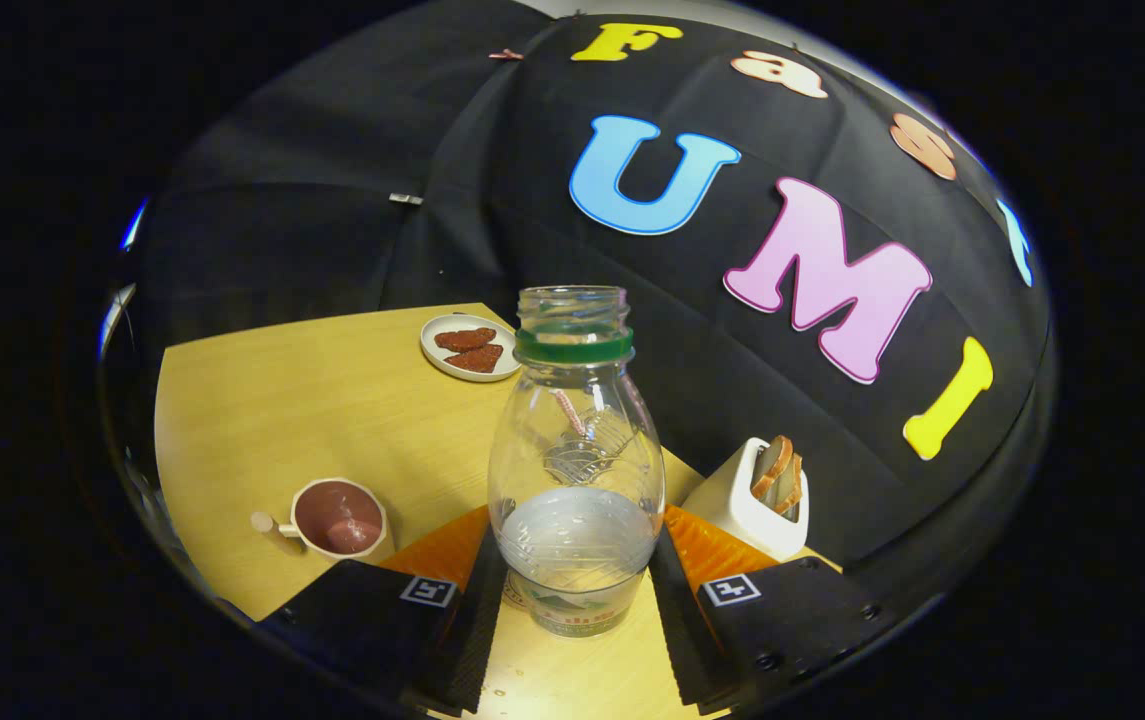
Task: Take the bottle from table, then pour the juice into the cup, finally place the bottle on the coaster
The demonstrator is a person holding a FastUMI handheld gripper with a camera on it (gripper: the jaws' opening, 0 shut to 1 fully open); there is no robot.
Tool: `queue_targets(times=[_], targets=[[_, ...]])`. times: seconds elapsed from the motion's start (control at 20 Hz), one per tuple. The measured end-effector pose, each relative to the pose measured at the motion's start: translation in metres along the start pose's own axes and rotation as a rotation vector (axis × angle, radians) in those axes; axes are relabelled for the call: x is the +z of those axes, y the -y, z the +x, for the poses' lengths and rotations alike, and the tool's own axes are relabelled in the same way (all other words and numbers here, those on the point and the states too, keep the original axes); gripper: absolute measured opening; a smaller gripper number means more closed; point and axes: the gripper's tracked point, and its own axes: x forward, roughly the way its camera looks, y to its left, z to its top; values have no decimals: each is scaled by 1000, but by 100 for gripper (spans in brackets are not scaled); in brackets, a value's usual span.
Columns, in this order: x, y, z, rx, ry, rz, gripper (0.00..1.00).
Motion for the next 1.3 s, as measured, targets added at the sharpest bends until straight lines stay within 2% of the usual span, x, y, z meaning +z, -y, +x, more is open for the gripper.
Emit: queue_targets(times=[0.25,0.65,0.85,1.1,1.3], targets=[[-10,-4,11,57,51,209,73],[-35,5,52,70,112,399,74],[-52,5,73,58,81,409,75],[-61,6,86,39,106,323,75],[-78,3,88,45,65,395,77]])
